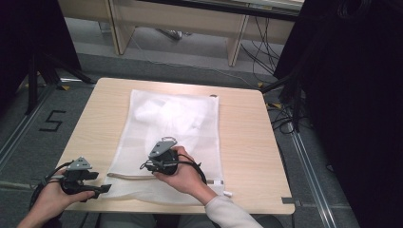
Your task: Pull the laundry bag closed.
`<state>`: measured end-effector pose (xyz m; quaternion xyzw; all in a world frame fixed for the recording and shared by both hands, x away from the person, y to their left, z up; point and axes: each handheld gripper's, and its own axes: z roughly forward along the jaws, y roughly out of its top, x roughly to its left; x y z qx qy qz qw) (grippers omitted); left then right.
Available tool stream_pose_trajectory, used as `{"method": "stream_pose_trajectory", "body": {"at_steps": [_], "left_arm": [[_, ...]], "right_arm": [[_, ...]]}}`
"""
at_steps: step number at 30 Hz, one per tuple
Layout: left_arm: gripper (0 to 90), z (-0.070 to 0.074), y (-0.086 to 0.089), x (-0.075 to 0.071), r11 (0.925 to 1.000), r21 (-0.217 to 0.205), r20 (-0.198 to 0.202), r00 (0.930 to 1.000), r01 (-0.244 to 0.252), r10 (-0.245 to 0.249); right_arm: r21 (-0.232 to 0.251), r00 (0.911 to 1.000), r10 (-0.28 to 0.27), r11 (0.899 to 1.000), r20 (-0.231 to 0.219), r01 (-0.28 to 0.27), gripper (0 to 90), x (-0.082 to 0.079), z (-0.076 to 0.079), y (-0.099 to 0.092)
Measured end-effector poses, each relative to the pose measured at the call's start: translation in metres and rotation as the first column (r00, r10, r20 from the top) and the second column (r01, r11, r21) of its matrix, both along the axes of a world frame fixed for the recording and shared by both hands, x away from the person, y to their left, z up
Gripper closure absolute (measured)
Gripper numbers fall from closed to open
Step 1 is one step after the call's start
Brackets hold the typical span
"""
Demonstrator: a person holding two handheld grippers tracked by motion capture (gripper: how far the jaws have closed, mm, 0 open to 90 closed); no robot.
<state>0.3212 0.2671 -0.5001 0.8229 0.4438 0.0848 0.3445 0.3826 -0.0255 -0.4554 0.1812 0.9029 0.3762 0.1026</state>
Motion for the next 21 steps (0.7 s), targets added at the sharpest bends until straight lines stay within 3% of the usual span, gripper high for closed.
{"method": "stream_pose_trajectory", "body": {"at_steps": [21], "left_arm": [[26.4, 0.000, 0.000, -0.001, 1.0000, -0.006, -0.001, 1.0000, -0.001, 0.001]], "right_arm": [[-0.017, 0.9944, 0.100, 0.995, -0.032, -0.101, 69.3, -0.002, -0.013, 0.056]]}}
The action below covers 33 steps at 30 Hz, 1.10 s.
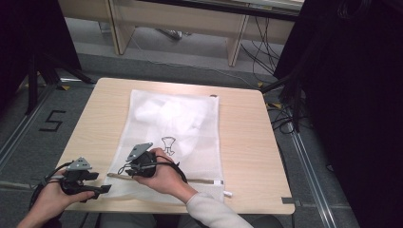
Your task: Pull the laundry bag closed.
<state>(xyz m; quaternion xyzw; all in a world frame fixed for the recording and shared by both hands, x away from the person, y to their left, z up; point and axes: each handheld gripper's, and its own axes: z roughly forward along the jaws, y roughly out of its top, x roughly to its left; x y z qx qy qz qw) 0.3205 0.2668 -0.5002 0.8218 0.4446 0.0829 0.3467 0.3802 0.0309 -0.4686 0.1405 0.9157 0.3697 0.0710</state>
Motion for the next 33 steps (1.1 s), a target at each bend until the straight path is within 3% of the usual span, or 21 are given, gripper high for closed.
{"method": "stream_pose_trajectory", "body": {"at_steps": [6, 11, 19, 23, 27, 33], "left_arm": [[26.3, 0.000, 0.000, 0.000, 0.9999, 0.004, 0.000, 0.9999, 0.014, -0.014], [26.3, 0.000, 0.000, 0.000, 0.9999, 0.003, -0.001, 0.9999, 0.013, -0.013], [26.3, 0.000, 0.000, 0.000, 0.9998, 0.003, -0.005, 0.9998, 0.018, -0.018], [26.2, 0.001, 0.002, 0.001, 0.9994, 0.017, -0.008, 0.9995, 0.030, -0.030], [26.2, -0.001, 0.000, 0.000, 1.0000, -0.003, -0.011, 0.9999, 0.002, -0.002], [26.2, 0.000, 0.001, 0.000, 0.9997, 0.003, -0.009, 0.9997, 0.023, -0.023]], "right_arm": [[0.012, 0.9997, -0.006, 1.000, -0.025, 0.006, 69.3, 0.000, -0.004, 0.011], [0.009, 0.9997, 0.018, 1.000, -0.017, -0.018, 68.4, 0.003, -0.007, 0.022], [0.018, 0.9995, 0.008, 1.000, -0.031, -0.007, 67.3, 0.005, -0.007, 0.032], [0.004, 0.9994, 0.015, 1.000, -0.030, -0.015, 67.4, 0.007, -0.006, 0.036], [0.000, 0.9994, 0.014, 1.000, -0.032, -0.014, 67.9, 0.009, -0.009, 0.041], [-0.015, 0.9985, 0.016, 1.000, -0.053, -0.017, 69.7, 0.008, -0.014, 0.047]]}}
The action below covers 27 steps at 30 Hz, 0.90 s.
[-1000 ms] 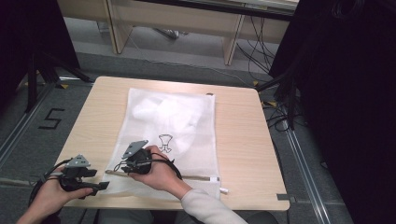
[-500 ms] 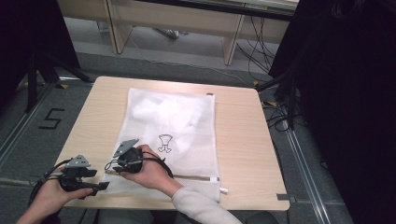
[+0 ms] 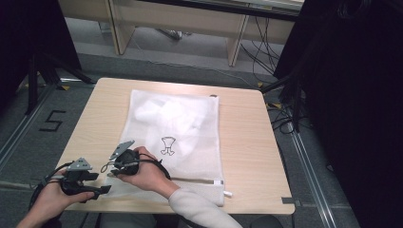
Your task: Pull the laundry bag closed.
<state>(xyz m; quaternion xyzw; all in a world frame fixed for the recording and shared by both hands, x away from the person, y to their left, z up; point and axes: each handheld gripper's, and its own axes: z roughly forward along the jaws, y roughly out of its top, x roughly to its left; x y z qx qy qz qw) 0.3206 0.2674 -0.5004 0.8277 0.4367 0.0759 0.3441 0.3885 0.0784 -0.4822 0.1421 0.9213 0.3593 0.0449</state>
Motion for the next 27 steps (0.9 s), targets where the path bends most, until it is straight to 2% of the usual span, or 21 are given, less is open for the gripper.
{"method": "stream_pose_trajectory", "body": {"at_steps": [11, 12, 14, 15, 18, 20, 22, 24, 27], "left_arm": [[26.0, 0.001, 0.000, -0.001, 0.9999, 0.016, -0.001, 1.0000, -0.004, 0.004], [26.0, 0.001, 0.000, -0.001, 0.9998, 0.018, -0.002, 1.0000, -0.003, 0.003], [25.9, 0.000, 0.000, -0.001, 1.0000, 0.008, -0.003, 1.0000, -0.002, 0.002], [25.9, 0.000, -0.001, -0.001, 1.0000, 0.003, -0.009, 0.9999, -0.008, 0.008], [25.9, 0.001, -0.001, -0.001, 0.9997, 0.026, -0.003, 1.0000, 0.000, 0.000], [25.8, 0.000, -0.001, -0.001, 0.9998, 0.021, 0.001, 1.0000, -0.001, 0.001], [25.8, 0.000, 0.000, -0.001, 0.9999, 0.013, -0.004, 1.0000, 0.003, -0.003], [25.8, 0.001, -0.001, -0.001, 0.9997, 0.025, -0.002, 1.0000, -0.003, 0.003], [25.8, 0.000, -0.002, -0.001, 0.9999, 0.011, -0.005, 0.9999, 0.011, -0.011]], "right_arm": [[-0.034, 0.9992, 0.038, 0.999, -0.011, -0.038, 71.6, -0.003, -0.006, 0.014], [-0.025, 0.9994, 0.024, 0.999, -0.023, -0.025, 71.8, -0.004, -0.009, 0.015], [-0.037, 0.9992, 0.037, 0.999, -0.018, -0.037, 72.7, -0.003, -0.009, 0.016], [-0.035, 0.9991, 0.030, 0.999, -0.029, -0.031, 73.6, -0.003, -0.010, 0.017], [-0.034, 0.9989, 0.037, 0.999, -0.028, -0.038, 74.0, -0.001, -0.012, 0.018], [-0.048, 0.9990, 0.035, 0.998, -0.028, -0.036, 74.6, -0.001, -0.013, 0.019], [-0.040, 0.9990, 0.026, 0.999, -0.037, -0.027, 74.6, -0.002, -0.014, 0.021], [-0.048, 0.9991, 0.023, 0.999, -0.034, -0.025, 75.2, -0.001, -0.015, 0.023], [-0.046, 0.9990, 0.018, 0.999, -0.041, -0.020, 75.7, -0.001, -0.017, 0.025]]}}
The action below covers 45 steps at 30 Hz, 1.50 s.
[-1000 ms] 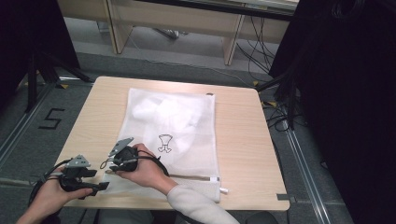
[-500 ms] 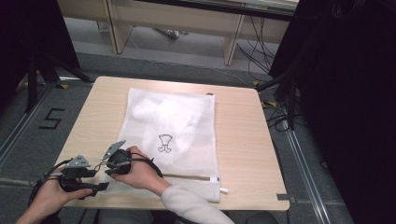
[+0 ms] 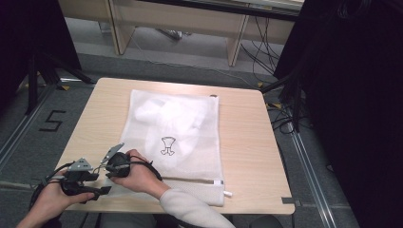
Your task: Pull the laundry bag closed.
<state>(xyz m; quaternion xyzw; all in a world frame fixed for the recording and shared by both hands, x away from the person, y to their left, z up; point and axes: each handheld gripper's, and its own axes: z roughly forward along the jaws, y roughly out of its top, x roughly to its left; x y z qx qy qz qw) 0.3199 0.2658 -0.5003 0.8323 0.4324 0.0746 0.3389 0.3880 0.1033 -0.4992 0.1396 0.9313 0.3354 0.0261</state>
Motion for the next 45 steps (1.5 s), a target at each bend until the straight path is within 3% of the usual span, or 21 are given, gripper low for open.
{"method": "stream_pose_trajectory", "body": {"at_steps": [13, 14, 15, 16, 20, 22, 24, 25, 26, 29, 30, 33, 36, 38, 43, 44, 45], "left_arm": [[26.8, 0.000, 0.000, 0.000, 0.9998, -0.008, 0.007, 0.9998, -0.018, 0.018], [26.9, 0.000, 0.000, 0.000, 0.9997, -0.020, -0.008, 0.9999, -0.012, 0.012], [27.1, 0.000, 0.000, 0.000, 0.9993, -0.030, -0.013, 0.9996, -0.024, 0.024], [27.2, 0.000, 0.000, 0.001, 0.9991, -0.034, -0.014, 0.9996, -0.024, 0.024], [27.7, 0.001, -0.002, 0.000, 0.9993, -0.031, -0.007, 0.9998, -0.018, 0.018], [27.9, 0.003, 0.000, 0.001, 0.9996, 0.003, -0.012, 0.9996, 0.027, -0.027], [28.7, 0.002, -0.002, 0.001, 0.9996, -0.029, -0.004, 1.0000, 0.008, -0.008], [29.5, 0.001, -0.004, 0.001, 0.9983, -0.052, 0.002, 0.9997, -0.026, 0.026], [30.3, 0.001, -0.004, 0.002, 0.9984, -0.051, 0.001, 0.9997, -0.025, 0.025], [35.6, 0.002, -0.005, 0.003, 0.9967, -0.069, -0.004, 0.9991, -0.042, 0.042], [37.0, 0.003, -0.004, 0.004, 0.9983, -0.052, -0.003, 0.9997, -0.026, 0.026], [42.0, 0.003, -0.005, 0.007, 0.9974, -0.068, -0.008, 0.9997, -0.024, 0.024], [45.7, 0.001, -0.009, 0.008, 0.9872, -0.142, -0.013, 0.9974, -0.072, 0.071], [49.5, 0.002, -0.008, 0.010, 0.9880, -0.139, -0.040, 0.9973, -0.067, 0.062], [61.9, 0.002, -0.008, 0.013, 0.9772, -0.187, -0.052, 0.9943, -0.101, 0.093], [64.0, 0.002, -0.005, 0.014, 0.9801, -0.175, -0.064, 0.9945, -0.093, 0.083], [66.1, 0.002, -0.005, 0.014, 0.9735, -0.200, -0.078, 0.9923, -0.110, 0.097]], "right_arm": [[-0.012, 1.0000, 0.005, 1.000, 0.003, -0.005, 82.0, 0.001, 0.001, 0.002], [-0.007, 1.0000, 0.008, 1.000, 0.001, -0.008, 82.0, 0.001, 0.002, 0.002], [-0.010, 0.9994, -0.025, 1.000, -0.025, 0.025, 82.1, -0.003, 0.003, 0.001], [-0.016, 0.9998, 0.017, 1.000, 0.010, -0.016, 82.1, 0.001, 0.006, 0.000], [-0.013, 0.9995, 0.027, 1.000, 0.014, -0.027, 82.2, -0.001, 0.012, -0.001], [-0.006, 0.9995, 0.025, 1.000, 0.018, -0.025, 82.2, -0.003, 0.015, -0.002], [-0.002, 0.9989, 0.032, 0.999, 0.034, -0.032, 82.2, -0.005, 0.019, -0.004], [-0.009, 0.9990, 0.022, 1.000, 0.040, -0.021, 82.2, -0.005, 0.020, -0.005], [-0.014, 0.9980, 0.032, 0.999, 0.054, -0.031, 82.2, -0.005, 0.022, -0.006], [0.008, 0.9991, 0.028, 1.000, 0.031, -0.029, 82.2, -0.005, 0.027, -0.010], [0.008, 0.9987, 0.035, 0.999, 0.038, -0.035, 82.2, -0.005, 0.028, -0.011], [0.012, 0.9982, 0.040, 0.999, 0.046, -0.040, 82.2, -0.004, 0.032, -0.013], [0.011, 0.9979, 0.040, 0.999, 0.051, -0.041, 82.2, -0.005, 0.037, -0.015], [0.011, 0.9971, 0.045, 0.999, 0.060, -0.046, 82.3, -0.005, 0.039, -0.015], [0.013, 0.9969, 0.049, 0.999, 0.062, -0.050, 82.3, -0.005, 0.041, -0.015], [0.014, 0.9966, 0.049, 0.999, 0.066, -0.050, 82.2, -0.005, 0.041, -0.015], [0.013, 0.9967, 0.049, 0.999, 0.064, -0.050, 82.2, -0.005, 0.041, -0.015]]}}
